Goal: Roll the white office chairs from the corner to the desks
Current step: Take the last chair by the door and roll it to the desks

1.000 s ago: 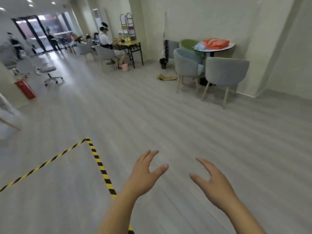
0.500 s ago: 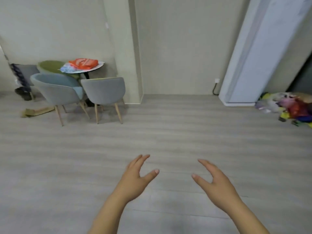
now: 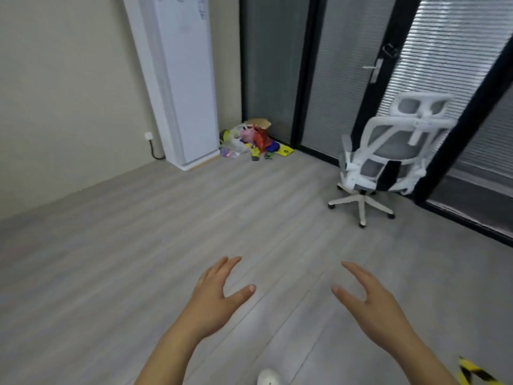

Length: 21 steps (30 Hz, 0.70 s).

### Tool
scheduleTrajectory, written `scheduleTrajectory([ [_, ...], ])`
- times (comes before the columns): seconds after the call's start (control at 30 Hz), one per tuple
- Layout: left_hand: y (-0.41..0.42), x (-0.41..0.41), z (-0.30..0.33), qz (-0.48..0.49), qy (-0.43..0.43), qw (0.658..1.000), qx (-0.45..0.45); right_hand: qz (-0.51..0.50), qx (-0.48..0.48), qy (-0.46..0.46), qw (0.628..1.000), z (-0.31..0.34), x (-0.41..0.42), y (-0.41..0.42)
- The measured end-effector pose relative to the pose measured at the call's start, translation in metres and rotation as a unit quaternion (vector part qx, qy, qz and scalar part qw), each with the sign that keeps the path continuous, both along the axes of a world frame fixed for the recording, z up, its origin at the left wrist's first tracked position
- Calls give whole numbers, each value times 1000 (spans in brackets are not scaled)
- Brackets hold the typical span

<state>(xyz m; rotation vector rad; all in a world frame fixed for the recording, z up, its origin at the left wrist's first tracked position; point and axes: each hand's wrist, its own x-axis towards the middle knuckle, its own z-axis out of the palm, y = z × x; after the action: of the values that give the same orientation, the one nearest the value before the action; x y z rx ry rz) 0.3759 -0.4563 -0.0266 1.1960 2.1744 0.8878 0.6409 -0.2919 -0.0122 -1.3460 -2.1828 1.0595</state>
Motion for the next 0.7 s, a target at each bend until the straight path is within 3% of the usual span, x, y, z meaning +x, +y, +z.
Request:
scheduleTrajectory([
  [0.27,207,-42,-8,-89,1,995,-38,-124,-26,47,991,-15,-19,171],
  [0.7,508,-155,-55,-156,-14,987,-44,-175,1,4,985,-28,-78,459],
])
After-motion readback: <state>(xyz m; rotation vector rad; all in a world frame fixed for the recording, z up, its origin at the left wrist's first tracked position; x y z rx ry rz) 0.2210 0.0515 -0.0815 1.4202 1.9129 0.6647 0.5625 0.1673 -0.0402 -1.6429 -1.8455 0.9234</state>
